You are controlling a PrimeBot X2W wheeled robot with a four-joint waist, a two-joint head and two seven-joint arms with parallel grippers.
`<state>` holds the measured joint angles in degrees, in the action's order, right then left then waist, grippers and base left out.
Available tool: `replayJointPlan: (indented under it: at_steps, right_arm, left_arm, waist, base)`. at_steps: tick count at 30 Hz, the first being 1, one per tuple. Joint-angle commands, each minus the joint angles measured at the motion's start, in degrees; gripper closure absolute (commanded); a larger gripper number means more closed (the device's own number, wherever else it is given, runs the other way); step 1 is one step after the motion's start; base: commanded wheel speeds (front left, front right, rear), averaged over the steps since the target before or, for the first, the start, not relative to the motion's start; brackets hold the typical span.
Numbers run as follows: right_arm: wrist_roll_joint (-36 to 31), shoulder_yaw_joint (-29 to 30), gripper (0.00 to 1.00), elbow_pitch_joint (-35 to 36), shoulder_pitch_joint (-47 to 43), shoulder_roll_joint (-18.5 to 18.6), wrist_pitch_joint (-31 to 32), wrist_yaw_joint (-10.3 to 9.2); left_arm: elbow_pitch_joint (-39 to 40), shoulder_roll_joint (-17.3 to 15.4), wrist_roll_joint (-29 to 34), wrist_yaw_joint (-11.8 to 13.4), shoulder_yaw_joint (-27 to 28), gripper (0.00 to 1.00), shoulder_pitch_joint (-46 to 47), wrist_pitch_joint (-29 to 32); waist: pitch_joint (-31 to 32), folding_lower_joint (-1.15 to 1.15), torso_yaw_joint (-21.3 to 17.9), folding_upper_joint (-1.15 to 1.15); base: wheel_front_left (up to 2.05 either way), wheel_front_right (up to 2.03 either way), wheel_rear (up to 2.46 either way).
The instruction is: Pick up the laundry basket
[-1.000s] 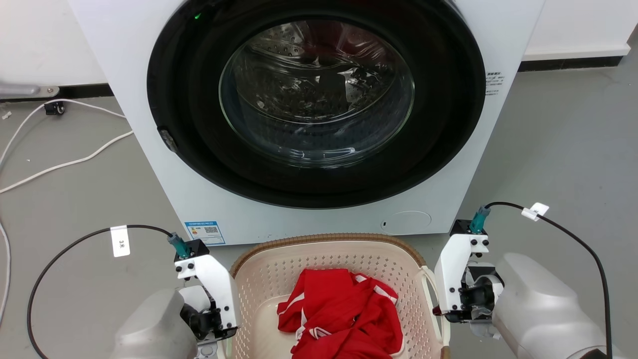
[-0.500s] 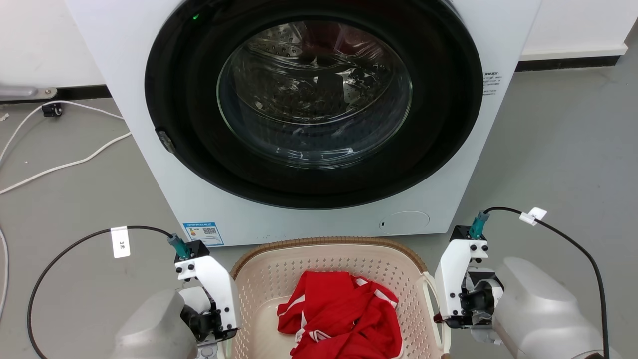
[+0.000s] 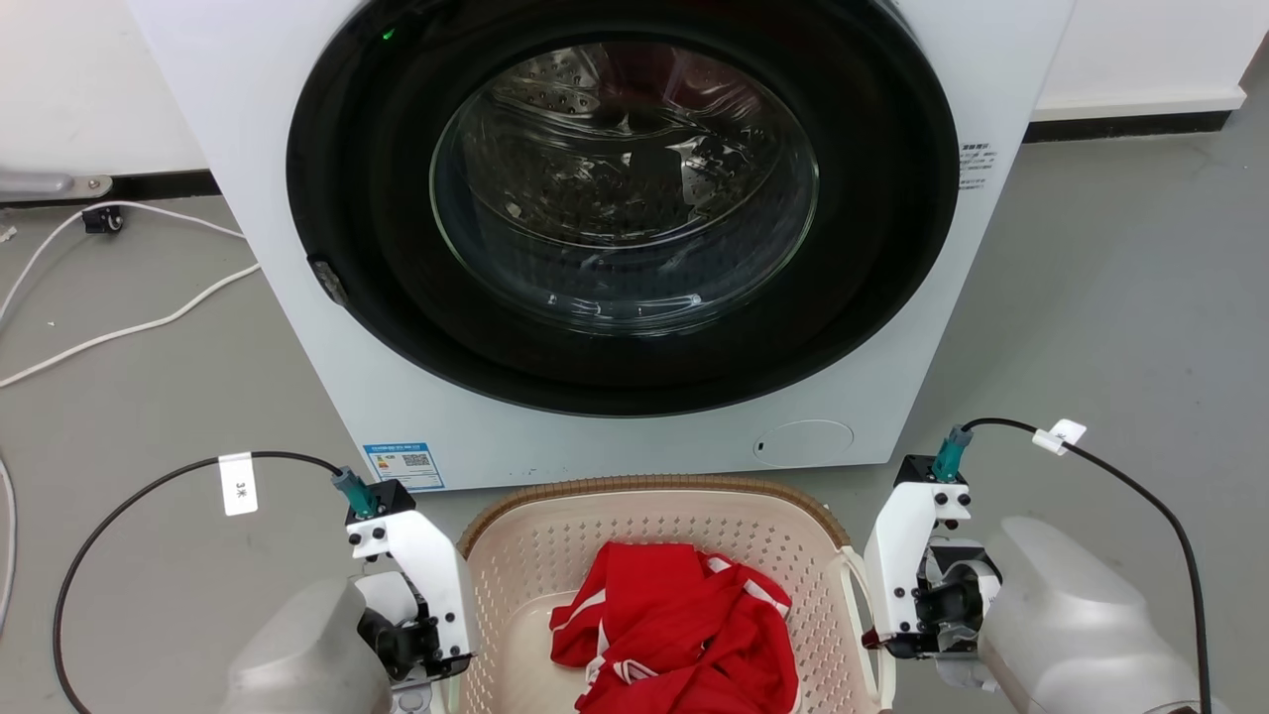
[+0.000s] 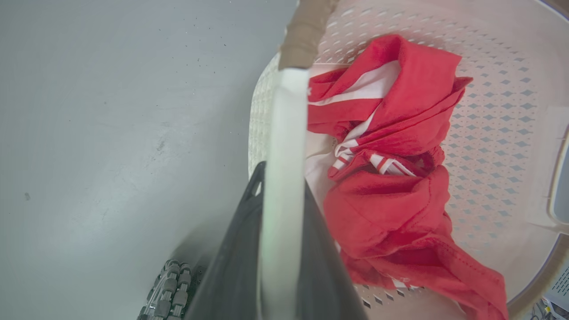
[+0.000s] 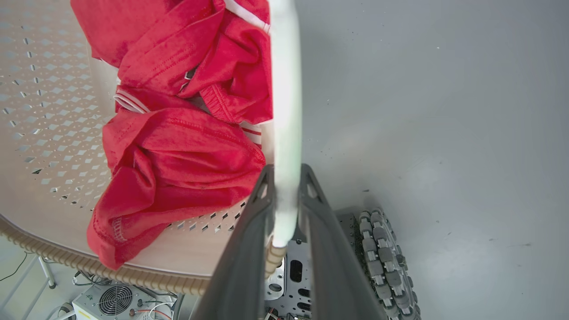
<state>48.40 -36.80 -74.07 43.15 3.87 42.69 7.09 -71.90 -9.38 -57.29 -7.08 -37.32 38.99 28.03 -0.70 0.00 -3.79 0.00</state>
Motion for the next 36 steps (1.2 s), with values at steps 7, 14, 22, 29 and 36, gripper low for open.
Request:
replayJointPlan:
  at_steps: [7,14,22,29,36]
  right_arm:
    - [-0.4,0.8,1.00,0.4,-0.9,-1.3,0.0,0.70]
    - [-1.1,1.3,1.00,0.4,-1.0,-1.3,0.1,0.70]
    - [-1.8,1.9,1.00,0.4,-0.9,-1.3,0.3,0.70]
    - [-2.0,2.3,1.00,0.4,-0.9,-1.3,0.5,0.70]
    - [-2.5,2.7,1.00,0.4,-1.0,-1.3,0.6,0.70]
  left_arm:
    - [0.5,0.6,-1.2,-0.7,-0.3,1.00,0.4,-0.6]
    - [0.3,0.6,-1.5,-0.6,-0.8,1.00,0.4,-0.7]
    - [0.0,0.5,-1.7,-0.6,-1.5,1.00,1.0,-0.1]
    - [-0.3,0.5,-1.9,-0.6,-1.9,1.00,1.3,0.2]
    - [-0.4,0.3,-2.1,-0.6,-2.3,1.00,1.7,0.0]
  waist:
    - [0.0,0.00,-0.1,0.00]
    - [0.0,0.00,-0.1,0.00]
    - [-0.2,0.00,-0.1,0.00]
    - [-0.2,0.00,-0.2,0.00]
    - [-0.4,0.00,-0.2,0.00]
  base:
    - [0.00,0.00,0.00]
    - [0.00,0.00,0.00]
    - [0.00,0.00,0.00]
    - [0.00,0.00,0.00]
    - [0.00,0.00,0.00]
